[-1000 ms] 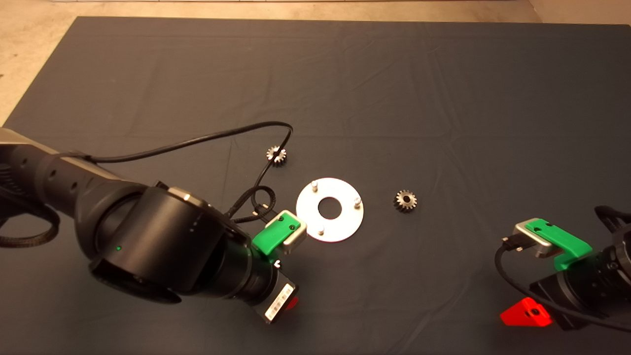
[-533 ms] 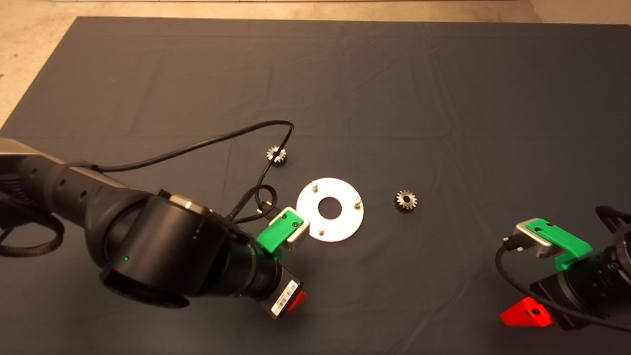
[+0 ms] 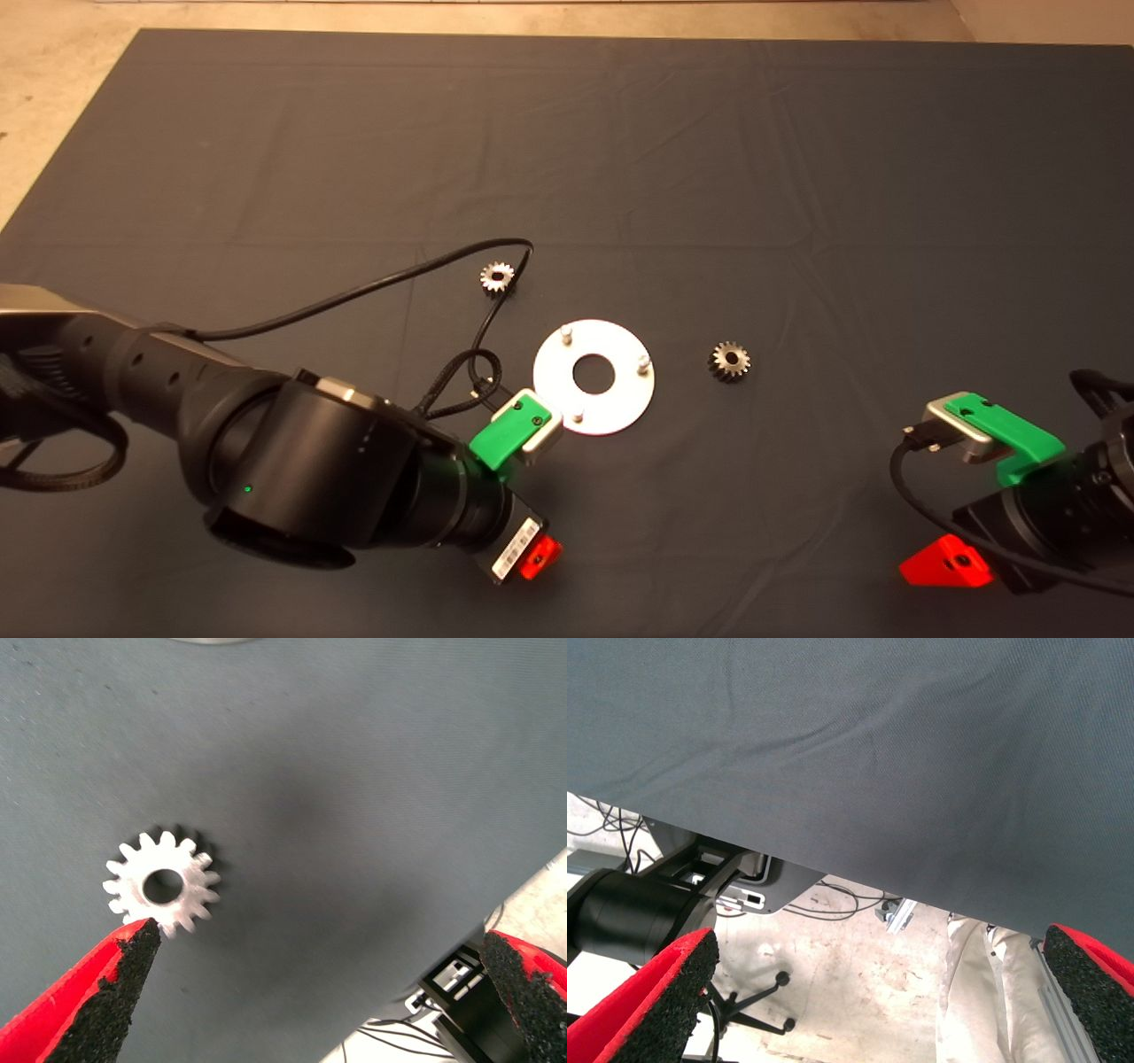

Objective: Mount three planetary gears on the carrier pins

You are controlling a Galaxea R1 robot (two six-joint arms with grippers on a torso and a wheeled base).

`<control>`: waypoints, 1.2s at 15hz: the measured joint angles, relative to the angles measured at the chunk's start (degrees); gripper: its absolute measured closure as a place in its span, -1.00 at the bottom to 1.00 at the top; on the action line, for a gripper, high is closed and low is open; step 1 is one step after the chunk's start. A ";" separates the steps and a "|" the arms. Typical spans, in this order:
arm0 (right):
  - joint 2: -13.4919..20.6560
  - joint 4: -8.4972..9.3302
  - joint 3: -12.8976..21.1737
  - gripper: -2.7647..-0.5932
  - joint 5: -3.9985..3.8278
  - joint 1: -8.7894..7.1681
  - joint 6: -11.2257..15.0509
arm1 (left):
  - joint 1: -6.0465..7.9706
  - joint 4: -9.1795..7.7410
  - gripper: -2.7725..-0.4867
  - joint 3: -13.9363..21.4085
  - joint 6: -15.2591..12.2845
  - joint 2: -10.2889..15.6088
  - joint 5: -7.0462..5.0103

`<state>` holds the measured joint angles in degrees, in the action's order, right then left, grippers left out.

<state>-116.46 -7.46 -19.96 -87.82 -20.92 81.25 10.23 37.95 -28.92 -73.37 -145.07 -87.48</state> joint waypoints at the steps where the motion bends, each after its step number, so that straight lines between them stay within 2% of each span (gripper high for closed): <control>1: 0.11 0.00 0.00 -0.97 0.01 0.00 0.00 | -0.23 0.06 -0.87 -0.49 0.86 0.02 0.02; 3: 0.11 0.00 0.00 -0.97 0.00 -0.02 0.00 | -0.23 0.49 -1.00 -1.29 2.37 0.24 0.02; 9: 0.13 0.00 0.00 -0.97 0.00 -0.02 0.00 | -0.26 1.38 -1.00 -3.37 6.42 1.71 0.02; 12: 0.13 0.00 0.00 -0.97 -0.02 -0.02 0.00 | -0.23 1.63 -1.00 -3.68 7.26 2.76 0.00; 18: 0.13 0.00 0.00 -0.97 -0.02 -0.02 0.00 | -2.49 2.26 -1.00 -3.69 8.10 4.69 0.02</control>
<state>-116.32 -7.46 -19.96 -87.85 -20.94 81.25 7.74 40.20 -32.61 -65.27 -140.38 -87.46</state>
